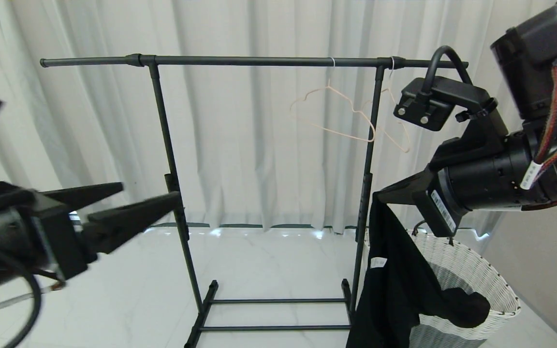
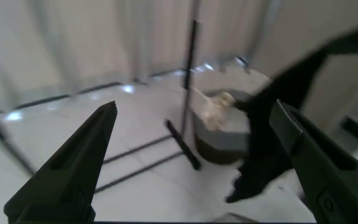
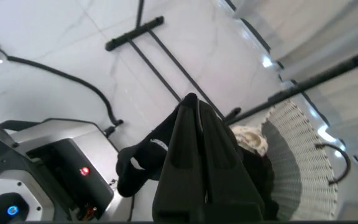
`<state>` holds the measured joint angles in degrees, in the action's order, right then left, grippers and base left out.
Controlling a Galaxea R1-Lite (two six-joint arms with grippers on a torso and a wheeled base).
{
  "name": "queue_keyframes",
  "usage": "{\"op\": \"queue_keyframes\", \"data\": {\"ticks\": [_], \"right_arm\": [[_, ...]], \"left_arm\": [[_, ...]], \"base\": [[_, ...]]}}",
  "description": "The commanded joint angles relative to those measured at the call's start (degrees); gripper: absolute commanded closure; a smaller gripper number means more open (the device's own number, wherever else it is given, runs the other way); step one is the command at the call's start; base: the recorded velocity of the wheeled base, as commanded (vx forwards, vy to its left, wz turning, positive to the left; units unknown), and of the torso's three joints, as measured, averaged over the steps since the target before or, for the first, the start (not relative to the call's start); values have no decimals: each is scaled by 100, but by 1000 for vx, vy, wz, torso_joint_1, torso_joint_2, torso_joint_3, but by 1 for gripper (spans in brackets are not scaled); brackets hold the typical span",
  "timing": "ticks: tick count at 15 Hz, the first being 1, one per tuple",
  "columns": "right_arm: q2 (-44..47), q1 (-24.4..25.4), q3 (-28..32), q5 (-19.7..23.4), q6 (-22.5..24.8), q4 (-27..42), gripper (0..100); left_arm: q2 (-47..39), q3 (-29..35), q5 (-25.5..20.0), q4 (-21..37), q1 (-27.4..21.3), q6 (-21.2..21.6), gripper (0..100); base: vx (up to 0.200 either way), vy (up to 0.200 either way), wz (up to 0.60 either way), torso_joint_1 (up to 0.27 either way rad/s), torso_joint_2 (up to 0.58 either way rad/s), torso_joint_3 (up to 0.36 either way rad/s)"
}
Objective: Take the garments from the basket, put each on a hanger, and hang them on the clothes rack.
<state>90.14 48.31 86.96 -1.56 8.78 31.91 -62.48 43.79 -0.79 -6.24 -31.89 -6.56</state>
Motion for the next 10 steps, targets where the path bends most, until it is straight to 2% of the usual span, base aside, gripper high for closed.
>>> {"op": "queue_keyframes", "data": {"ticks": [1,3,5,8,10], "right_arm": [[127,126,120,42,1,-1,100],[109,275,181,59,-52,-1,100],[92,434,173,51,-131,-1,100],[65,565,181,51,-166,-1,100],[57,565,181,42,-166,-1,100]], "left_arm": [[-1610,33,220,-624,-1408,-74,0],[-1996,-28,229,-721,-1865,-65,0],[-2383,-28,229,-738,-2076,-65,0],[-2981,7,246,-1397,-2023,-91,0],[-3280,-2,378,-1529,-1865,-91,0]], "base": [[0,0,0,0,0,0],[0,0,0,0,0,0],[0,0,0,0,0,0],[0,0,0,0,0,0],[0,0,0,0,0,0]]}}
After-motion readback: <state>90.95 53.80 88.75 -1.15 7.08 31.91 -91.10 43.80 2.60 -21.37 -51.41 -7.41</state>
